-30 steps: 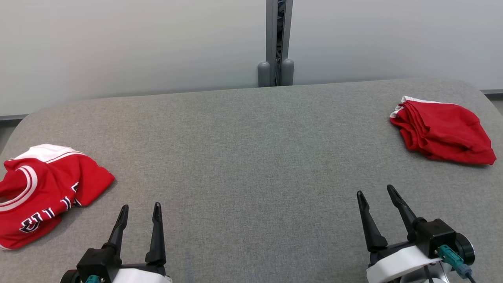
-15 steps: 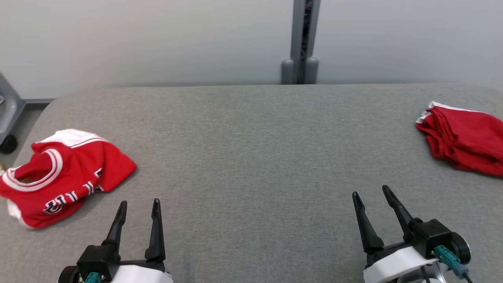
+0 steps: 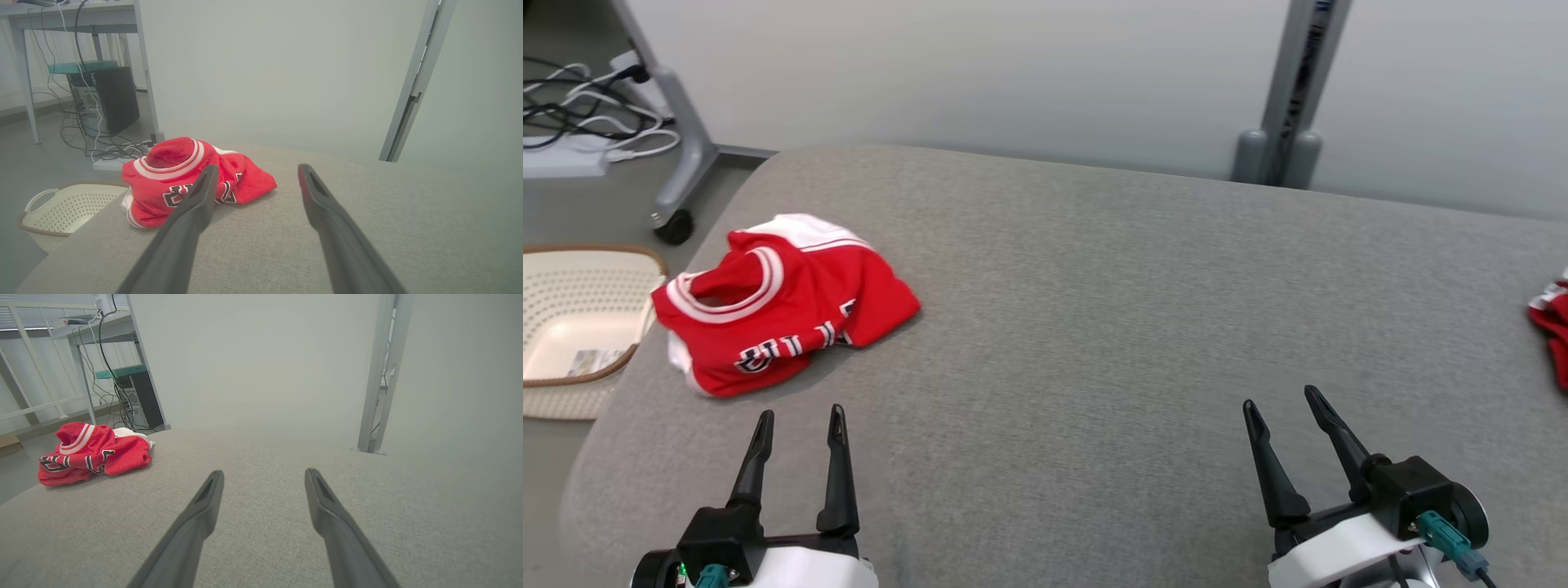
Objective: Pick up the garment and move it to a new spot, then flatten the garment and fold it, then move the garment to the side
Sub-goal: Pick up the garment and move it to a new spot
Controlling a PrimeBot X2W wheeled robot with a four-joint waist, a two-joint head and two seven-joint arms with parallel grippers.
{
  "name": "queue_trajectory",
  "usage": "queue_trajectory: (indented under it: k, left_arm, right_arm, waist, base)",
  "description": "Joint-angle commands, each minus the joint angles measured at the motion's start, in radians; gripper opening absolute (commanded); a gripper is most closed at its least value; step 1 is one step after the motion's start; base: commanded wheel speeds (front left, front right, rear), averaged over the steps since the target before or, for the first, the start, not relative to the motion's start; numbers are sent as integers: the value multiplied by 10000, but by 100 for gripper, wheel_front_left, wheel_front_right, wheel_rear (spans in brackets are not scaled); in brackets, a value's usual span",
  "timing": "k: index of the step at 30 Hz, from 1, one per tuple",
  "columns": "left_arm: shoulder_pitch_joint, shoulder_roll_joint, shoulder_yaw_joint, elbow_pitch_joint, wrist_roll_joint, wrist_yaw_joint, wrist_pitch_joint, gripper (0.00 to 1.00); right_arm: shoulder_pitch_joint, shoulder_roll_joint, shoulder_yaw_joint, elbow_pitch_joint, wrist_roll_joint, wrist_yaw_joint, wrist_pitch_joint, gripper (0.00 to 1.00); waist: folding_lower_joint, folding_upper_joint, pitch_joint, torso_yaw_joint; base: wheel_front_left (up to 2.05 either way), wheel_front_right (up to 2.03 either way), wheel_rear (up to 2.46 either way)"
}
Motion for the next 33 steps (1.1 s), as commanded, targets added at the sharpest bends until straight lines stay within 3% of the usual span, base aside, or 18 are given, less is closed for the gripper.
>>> queue_trajectory:
  k: [1,13,33]
  left_arm:
    - [-6,35,60,-62,140,81,-30,100]
    - [197,34,279,-73,216,232,-30,100]
    - [-190,34,578,98,35,262,-30,100]
  right_arm:
    - [-33,-49,29,-57,30,3,-16,100]
    - [68,-51,160,-21,216,3,-16,100]
    - [-291,-259,436,54,147,3,-16,100]
  waist:
    - [0,0,-2,430]
    - [0,0,-91,1520]
    - [0,0,303,1360]
  base:
    - [0,0,0]
    - [0,0,0]
    - [0,0,0]
